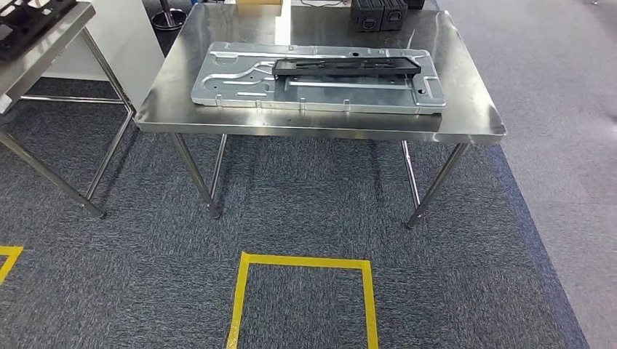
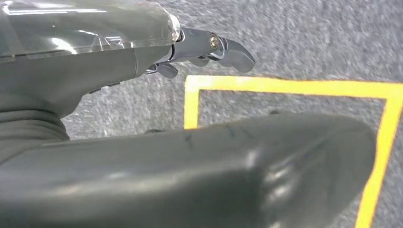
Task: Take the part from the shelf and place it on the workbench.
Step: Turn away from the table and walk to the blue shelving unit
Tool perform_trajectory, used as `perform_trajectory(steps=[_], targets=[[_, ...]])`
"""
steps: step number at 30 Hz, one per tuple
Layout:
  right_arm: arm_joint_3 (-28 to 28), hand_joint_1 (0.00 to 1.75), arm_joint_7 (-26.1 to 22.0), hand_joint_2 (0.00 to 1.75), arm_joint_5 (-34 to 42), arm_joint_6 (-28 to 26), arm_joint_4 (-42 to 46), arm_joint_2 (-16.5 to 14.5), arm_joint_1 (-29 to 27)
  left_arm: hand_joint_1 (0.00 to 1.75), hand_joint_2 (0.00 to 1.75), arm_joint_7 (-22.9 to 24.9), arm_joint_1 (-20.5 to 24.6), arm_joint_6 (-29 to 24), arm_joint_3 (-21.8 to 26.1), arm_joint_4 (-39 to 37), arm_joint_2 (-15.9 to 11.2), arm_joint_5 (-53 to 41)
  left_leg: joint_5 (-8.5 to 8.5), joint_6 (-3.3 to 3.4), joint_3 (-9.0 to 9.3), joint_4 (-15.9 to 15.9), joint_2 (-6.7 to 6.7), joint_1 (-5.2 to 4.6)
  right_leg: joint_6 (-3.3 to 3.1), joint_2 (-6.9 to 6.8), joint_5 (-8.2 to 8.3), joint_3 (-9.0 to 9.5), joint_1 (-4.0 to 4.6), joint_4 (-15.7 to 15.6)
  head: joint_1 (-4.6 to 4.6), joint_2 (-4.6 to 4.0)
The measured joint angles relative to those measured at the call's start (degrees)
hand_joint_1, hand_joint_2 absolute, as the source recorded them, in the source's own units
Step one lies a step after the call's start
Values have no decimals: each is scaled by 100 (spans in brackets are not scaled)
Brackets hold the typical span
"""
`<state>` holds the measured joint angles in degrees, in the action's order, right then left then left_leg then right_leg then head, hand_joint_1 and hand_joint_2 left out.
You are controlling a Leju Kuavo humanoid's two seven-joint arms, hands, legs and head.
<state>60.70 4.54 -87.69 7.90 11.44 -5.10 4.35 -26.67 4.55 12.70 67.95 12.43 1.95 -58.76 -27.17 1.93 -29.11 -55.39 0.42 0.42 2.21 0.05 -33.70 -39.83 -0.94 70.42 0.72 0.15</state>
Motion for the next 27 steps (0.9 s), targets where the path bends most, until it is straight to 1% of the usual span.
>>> perform_trajectory(steps=[1,2,3,4,5,6,7,8,9,10,11,12,13,14,15,16,17,18,19,20,21,22,23,24,25,26,27], targets=[[0,0,23,0,0,17,-2,-14,2,0,0,0,-6,-15,0,1,-18,4,61,-5,-83,-11,9,-1,14,0,-76,-36,-2,294,-1,-1],[0,0,39,0,0,27,-4,-30,3,0,0,0,-12,-32,0,1,-33,7,116,-17,-169,-27,14,0,24,-1,-5,16,-7,408,0,-1],[0,0,50,0,1,31,-6,-47,5,0,0,0,-18,-48,0,1,-46,9,164,-34,-257,-52,17,3,29,-1,161,181,-17,303,-1,-1],[0,0,48,0,4,29,-8,-64,8,0,0,0,-24,-61,0,1,-59,10,204,-56,-338,-86,18,6,29,-1,335,450,-28,-3,-1,-1],[0,0,33,0,9,19,-9,-81,16,0,0,2,-30,-75,0,1,-72,10,234,-82,-410,-129,17,2,22,0,428,773,-33,-437,-2,-1],[0,0,5,0,19,1,-10,-97,25,0,0,10,-34,-90,0,1,-84,8,262,-114,-466,-170,17,-3,3,4,429,1071,-28,-878,1,-1],[0,0,-32,0,32,-22,-11,-110,35,0,0,23,-35,-109,0,1,-97,6,294,-149,-505,-200,17,-9,-17,8,375,1275,-17,-1207,3,-1],[0,0,-69,0,47,-51,-14,-120,42,0,0,43,-35,-127,0,1,-109,2,331,-186,-535,-216,18,-12,-41,12,312,1371,1,-1393,6,-1],[0,0,-102,0,64,-80,-16,-126,46,0,0,63,-36,-143,0,1,-119,-3,377,-227,-553,-216,18,-13,-75,12,299,1376,10,-1456,8,0],[0,0,-125,0,79,-107,-20,-135,50,0,0,78,-38,-153,-1,1,-130,-11,384,-266,-576,-226,15,-7,-117,0,333,1338,4,-1462,7,0],[0,0,-143,0,93,-133,-22,-142,57,0,0,91,-44,-153,-2,0,-138,-26,308,-300,-613,-277,11,-1,-173,-12,380,1291,-3,-1465,10,0],[1,0,-155,0,104,-159,-25,-147,63,0,0,99,-53,-149,-3,-1,-144,-41,127,-329,-672,-420,6,5,-232,-26,437,1235,-10,-1471,13,0],[1,0,-162,0,115,-184,-27,-152,70,0,0,109,-58,-145,-6,-1,-148,-60,-146,-352,-754,-670,2,16,-280,-39,494,1172,-12,-1471,18,0],[2,0,-167,0,125,-201,-27,-152,73,0,0,114,-62,-139,-11,-1,-150,-76,-441,-371,-843,-1004,1,21,-310,-43,547,1101,1,-1462,22,0],[3,0,-168,0,133,-207,-27,-151,74,0,0,108,-61,-128,-17,-1,-151,-84,-674,-386,-918,-1372,0,23,-323,-48,602,1022,13,-1447,24,0],[4,0,-170,0,140,-199,-27,-151,75,0,0,85,-57,-107,-26,-1,-153,-90,-770,-396,-951,-1676,0,25,-326,-50,656,931,25,-1425,25,0],[4,0,-175,0,138,-184,-27,-151,76,0,0,49,-52,-80,-33,-1,-154,-91,-724,-398,-916,-1841,0,25,-323,-52,709,832,34,-1394,25,0],[4,0,-180,0,123,-164,-28,-151,78,0,0,3,-47,-55,-39,-1,-154,-86,-565,-391,-796,-1826,0,25,-316,-51,759,726,40,-1353,25,0],[3,0,-185,0,97,-149,-28,-154,81,0,0,-39,-39,-38,-43,-1,-154,-80,-378,-375,-587,-1621,-3,24,-305,-48,804,626,43,-1308,26,0],[-2,0,-185,0,64,-140,-29,-158,87,0,0,-74,-25,-33,-45,-1,-153,-70,-277,-347,-301,-1254,-8,22,-289,-45,844,539,46,-1262,26,0],[-9,0,-183,0,32,-134,-29,-166,92,0,0,-103,-6,-35,-46,-1,-153,-57,-277,-316,8,-809,-14,10,-266,-43,880,474,53,-1222,25,0],[-15,0,-182,0,11,-132,-29,-173,96,0,0,-122,15,-37,-46,-1,-153,-48,-344,-280,245,-433,-20,-4,-237,-45,923,431,58,-1196,23,0],[-20,0,-188,0,-2,-123,-29,-179,98,0,0,-135,34,-38,-46,-1,-149,-42,-424,-243,387,-172,-24,-23,-204,-50,972,406,59,-1190,22,0],[-22,0,-202,0,-7,-108,-30,-183,98,0,0,-141,46,-40,-48,-1,-145,-45,-447,-206,429,-49,-23,-42,-167,-55,1029,393,58,-1201,20,-1],[-23,0,-218,0,-8,-91,-31,-176,90,0,0,-140,49,-45,-50,-4,-129,-51,-408,-162,388,-24,-15,-40,-129,-54,1089,377,60,-1222,19,-1],[-27,0,-236,0,-12,-75,-32,-168,85,0,0,-137,54,-52,-52,-8,-111,-56,-340,-114,331,-10,-3,-31,-96,-44,1064,345,56,-1213,24,-1],[-37,0,-250,0,-17,-68,-32,-159,81,0,0,-129,58,-62,-54,-11,-94,-53,-262,-61,259,4,11,-15,-69,-32,922,295,52,-1127,19,-2]])
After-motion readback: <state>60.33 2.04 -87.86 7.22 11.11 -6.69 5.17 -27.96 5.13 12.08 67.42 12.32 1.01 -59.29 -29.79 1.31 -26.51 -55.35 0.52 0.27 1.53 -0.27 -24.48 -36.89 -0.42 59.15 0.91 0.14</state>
